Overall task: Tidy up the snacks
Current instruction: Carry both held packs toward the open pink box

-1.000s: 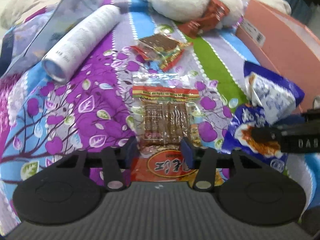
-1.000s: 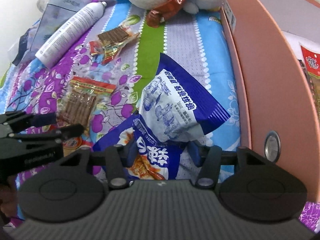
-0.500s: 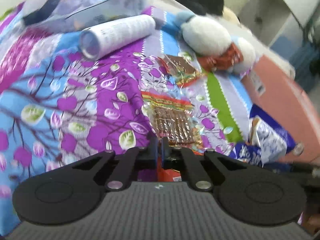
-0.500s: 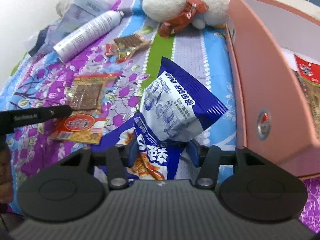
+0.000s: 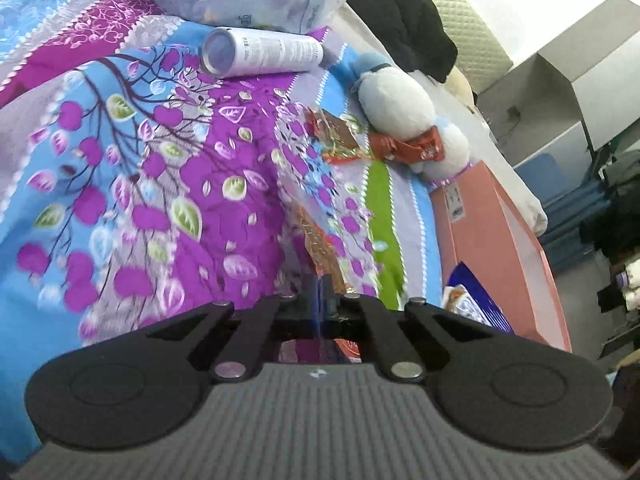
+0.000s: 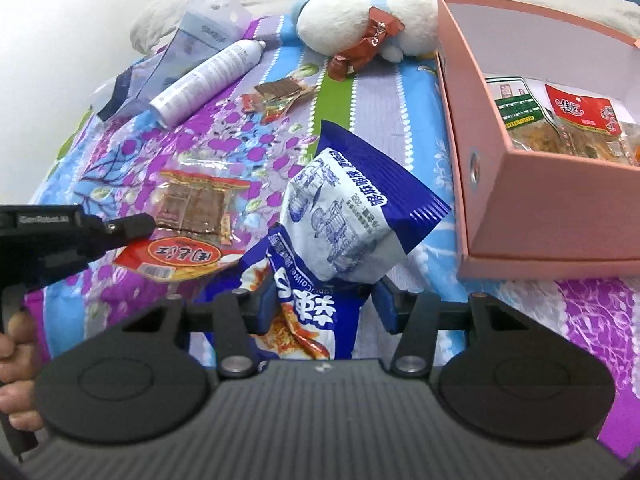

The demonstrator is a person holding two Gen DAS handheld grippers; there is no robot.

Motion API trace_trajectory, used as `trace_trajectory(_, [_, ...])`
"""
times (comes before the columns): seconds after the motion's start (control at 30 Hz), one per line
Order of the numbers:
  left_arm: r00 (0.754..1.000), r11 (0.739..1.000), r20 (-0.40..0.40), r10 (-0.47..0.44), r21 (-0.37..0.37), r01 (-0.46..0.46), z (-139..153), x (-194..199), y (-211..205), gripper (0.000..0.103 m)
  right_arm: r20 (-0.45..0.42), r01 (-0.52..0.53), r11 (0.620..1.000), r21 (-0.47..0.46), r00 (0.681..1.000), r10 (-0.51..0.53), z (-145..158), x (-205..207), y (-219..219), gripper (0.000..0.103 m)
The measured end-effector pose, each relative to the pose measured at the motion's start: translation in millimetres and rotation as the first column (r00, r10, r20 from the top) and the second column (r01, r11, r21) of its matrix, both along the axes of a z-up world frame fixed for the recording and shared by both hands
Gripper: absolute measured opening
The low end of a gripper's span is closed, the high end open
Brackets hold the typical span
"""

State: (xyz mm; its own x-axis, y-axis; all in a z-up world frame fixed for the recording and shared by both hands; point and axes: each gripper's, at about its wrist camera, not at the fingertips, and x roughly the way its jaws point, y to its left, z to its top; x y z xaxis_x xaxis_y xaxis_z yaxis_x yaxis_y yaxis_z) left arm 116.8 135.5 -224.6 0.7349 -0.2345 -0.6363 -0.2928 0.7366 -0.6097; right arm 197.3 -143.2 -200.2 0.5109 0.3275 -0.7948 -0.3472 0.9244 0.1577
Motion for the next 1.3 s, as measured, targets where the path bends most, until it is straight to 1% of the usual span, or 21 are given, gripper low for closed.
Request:
trace_trajectory(0.17, [1.0, 1.0, -0.018, -0.006, -0.013, 0.006, 3, -36, 0, 0.0, 0.018, 0.001, 0.999, -0.042, 1.0, 0.0, 9, -21, -3, 0.052])
trace_trajectory(0.23, [1.0, 1.0, -0.025, -0.015, -0.024, 0.015, 3, -47, 0, 0.0, 0.029, 0.017, 0.999, -0.035, 0.999, -0.016, 15, -28, -8, 0.052])
trace_trajectory(0.33, [0.999, 0.999, -0.033, -0.036, -0.003, 0.036, 3, -57, -3, 0.0, 0.06, 0.029, 0.999, -0.037, 0.998, -0.027, 25, -35, -12, 0.052])
trace_trajectory(0.5, [0.998, 0.999, -0.039, -0.051, -0.014, 0.05, 2, -61, -10, 0.0, 0.087, 0.028, 0.999, -0.019, 0.996, -0.027, 35, -38, -14, 0.052])
trace_trajectory(0.63, [0.997, 0.997, -0.014, -0.079, -0.016, 0.079, 5, -53, -19, 0.001, 0.039, -0.053, 0.999, -0.002, 0.998, 0.053, 16, -39, -2, 0.052])
trace_trajectory(0.7, [0.996, 0.996, -0.013, -0.09, -0.031, 0.089, 5, -49, -24, 0.001, 0.034, -0.085, 0.995, -0.044, 0.996, 0.087, 1, -41, 7, 0.052])
trace_trajectory(0.8, [0.993, 0.992, -0.003, -0.118, -0.046, 0.117, 3, -42, -32, 0.001, 0.001, -0.097, 0.993, -0.06, 0.995, 0.097, -17, -40, 14, 0.052])
trace_trajectory(0.93, [0.991, 0.989, -0.018, -0.132, -0.072, 0.131, -5, -31, -40, 0.002, -0.011, -0.1, 0.994, -0.05, 0.995, 0.099, -28, -42, 13, 0.052])
trace_trajectory(1.0, [0.99, 0.987, -0.021, -0.136, -0.088, 0.134, -7, -26, -42, 0.011, -0.009, -0.101, 0.994, -0.04, 0.995, 0.101, -30, -43, 13, 0.052])
trace_trajectory(1.03, [0.99, 0.988, -0.039, -0.136, -0.072, 0.133, -7, -22, -44, 0.019, -0.005, -0.105, 0.994, -0.04, 0.995, 0.105, -31, -43, 14, 0.052])
trace_trajectory(1.07, [0.989, 0.991, -0.069, -0.132, -0.043, 0.13, -7, -18, -47, 0.027, -0.002, -0.107, 0.994, -0.038, 0.994, 0.107, -31, -44, 13, 0.052])
trace_trajectory(1.13, [0.985, 0.991, -0.117, -0.126, 0.02, 0.13, -6, -11, -52, 0.038, -0.001, -0.105, 0.994, -0.028, 0.994, 0.105, -32, -44, 11, 0.052])
trace_trajectory(1.3, [0.977, 0.983, -0.137, -0.164, 0.057, 0.173, -9, -3, -59, 0.038, -0.002, -0.101, 0.995, -0.004, 0.995, 0.101, -34, -43, 7, 0.052])
